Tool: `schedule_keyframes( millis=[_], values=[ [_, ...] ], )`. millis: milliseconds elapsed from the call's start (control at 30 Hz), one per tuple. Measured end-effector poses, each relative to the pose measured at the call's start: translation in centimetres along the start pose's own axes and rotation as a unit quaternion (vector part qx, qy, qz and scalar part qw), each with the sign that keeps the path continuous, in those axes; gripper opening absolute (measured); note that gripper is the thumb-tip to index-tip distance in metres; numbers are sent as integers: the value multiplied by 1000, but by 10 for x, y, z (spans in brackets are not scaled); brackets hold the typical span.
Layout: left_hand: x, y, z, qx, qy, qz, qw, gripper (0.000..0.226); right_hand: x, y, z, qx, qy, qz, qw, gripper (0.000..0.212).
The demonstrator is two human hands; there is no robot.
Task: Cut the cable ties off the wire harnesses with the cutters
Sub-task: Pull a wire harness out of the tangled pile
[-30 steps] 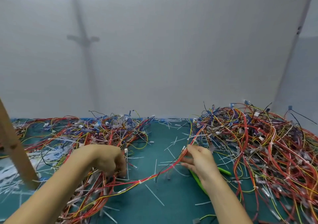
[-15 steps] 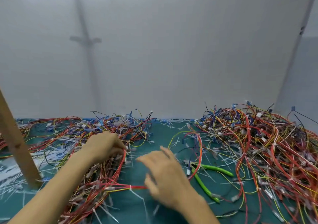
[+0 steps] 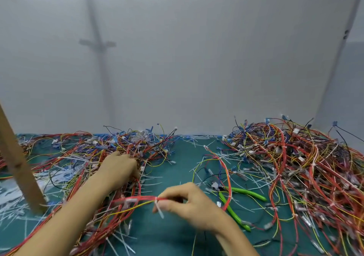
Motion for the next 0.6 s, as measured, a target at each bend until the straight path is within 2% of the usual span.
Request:
schedule_keyframes(
  millis=[100,367,433,533,567,600],
  values=[
    [5,5,0,16,3,10,1000,34,1,-22,2,-74,-9,-43,996,23],
    [28,-1,-2,28,-53,155,986,23,-4,-52,10,-221,-13,-121,968,21],
    [27,0,-1,49,-47,307,949,29,-5,-58,11,-250,-24,-134,959,22],
    [10,-14,10,79,18,552,830,44,-9,-68,13,-281,-25,-152,947,23],
    [3,-18,13,97,43,576,811,42,-12,-70,13,-286,-22,-160,944,23],
    [-5,-20,15,116,69,569,811,37,-14,-72,14,-291,-19,-165,942,23]
  ],
)
Point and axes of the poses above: each hand's wrist, its own z-axis away from the middle knuckle, its own y-axis out of the palm, x = y × z, the point moved 9 cm from there along -z, towards the middle knuckle, and after that the axes turned 1 degree about y, right-handed, at the moved point
